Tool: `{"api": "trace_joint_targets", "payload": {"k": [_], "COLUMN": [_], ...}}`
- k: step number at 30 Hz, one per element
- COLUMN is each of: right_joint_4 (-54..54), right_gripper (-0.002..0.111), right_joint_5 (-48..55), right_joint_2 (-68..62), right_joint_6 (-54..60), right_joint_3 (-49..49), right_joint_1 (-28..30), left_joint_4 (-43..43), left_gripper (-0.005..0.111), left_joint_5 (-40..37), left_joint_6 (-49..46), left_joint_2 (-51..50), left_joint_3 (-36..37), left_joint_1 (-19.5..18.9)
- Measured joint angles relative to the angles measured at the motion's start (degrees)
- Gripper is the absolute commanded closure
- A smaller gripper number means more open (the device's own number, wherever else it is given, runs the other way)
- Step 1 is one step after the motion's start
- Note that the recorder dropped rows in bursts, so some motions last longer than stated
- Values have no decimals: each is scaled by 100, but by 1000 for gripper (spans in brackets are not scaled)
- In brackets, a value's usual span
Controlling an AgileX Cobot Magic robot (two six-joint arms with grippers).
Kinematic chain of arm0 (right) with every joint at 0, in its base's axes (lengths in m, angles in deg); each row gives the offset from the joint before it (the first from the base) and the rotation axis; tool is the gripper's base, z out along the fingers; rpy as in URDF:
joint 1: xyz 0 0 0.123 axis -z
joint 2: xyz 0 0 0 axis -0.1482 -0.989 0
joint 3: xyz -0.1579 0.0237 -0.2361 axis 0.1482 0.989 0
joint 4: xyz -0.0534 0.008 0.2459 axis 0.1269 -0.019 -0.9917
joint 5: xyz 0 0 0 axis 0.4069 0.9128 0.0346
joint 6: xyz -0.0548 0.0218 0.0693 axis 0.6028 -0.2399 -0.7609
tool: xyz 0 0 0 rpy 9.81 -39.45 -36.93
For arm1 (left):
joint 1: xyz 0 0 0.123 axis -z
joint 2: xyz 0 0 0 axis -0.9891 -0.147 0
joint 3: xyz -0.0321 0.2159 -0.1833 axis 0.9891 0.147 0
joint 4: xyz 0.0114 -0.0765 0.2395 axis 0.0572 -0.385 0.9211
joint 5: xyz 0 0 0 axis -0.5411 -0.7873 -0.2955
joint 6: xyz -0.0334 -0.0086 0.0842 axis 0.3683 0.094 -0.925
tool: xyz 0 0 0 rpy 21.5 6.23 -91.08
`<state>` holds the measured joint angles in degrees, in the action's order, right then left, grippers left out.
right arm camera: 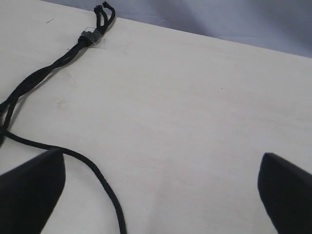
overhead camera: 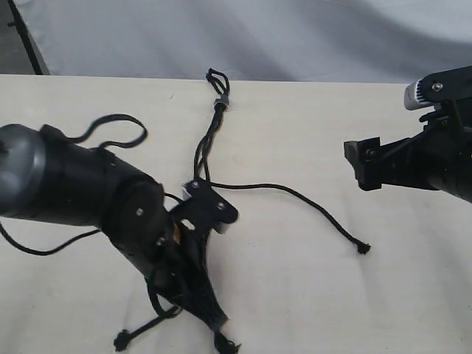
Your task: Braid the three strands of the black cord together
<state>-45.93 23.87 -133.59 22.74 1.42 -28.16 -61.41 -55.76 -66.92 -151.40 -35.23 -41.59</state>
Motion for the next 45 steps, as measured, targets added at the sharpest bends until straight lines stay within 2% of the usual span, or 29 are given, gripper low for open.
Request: {"api": "trace_joint_targets", "payload": {"k": [2,5,13,23,30,37,40,42,43,45], "right_joint_4": [0,0,0,-10,-10,-24,-24,-24,-24,-24], "right_gripper": [8,8,8,8,8,8,8,12,17,38], "right_joint_5": [0,0,0,0,192,2109,2399,2474,2481,2494], "right_joint_2": [0,0,0,0,0,-105,-302,-463,-553,-731], "right_joint_6": [0,0,0,-12,-12,-53,10,49,72,139], "right_joint_3": [0,0,0,0,0,-657,-898,-1005,-1059,-1136], "right_joint_1": [0,0,0,0,0,-91,-367,-599,-731,-985], "left_joint_4": [113,585,1527,1757,1757,1768,1768,1768,1768,1768], "left_gripper": [107,107,107,107,107,107,107,107,107,107], "left_joint_5": [-147,-432,-903,-400,-266,-245,-245,-245,-245,-245], "left_joint_6": [-25,229,901,1084,1084,1084,1084,1084,1136,1177], "left_joint_2": [-70,-97,177,357,407,407,407,407,407,407], "left_joint_3": [-173,-323,-305,557,657,667,667,667,667,667], "left_joint_1": [220,179,-764,-1788,-1883,-1883,-1883,-1883,-1883,-1883]}}
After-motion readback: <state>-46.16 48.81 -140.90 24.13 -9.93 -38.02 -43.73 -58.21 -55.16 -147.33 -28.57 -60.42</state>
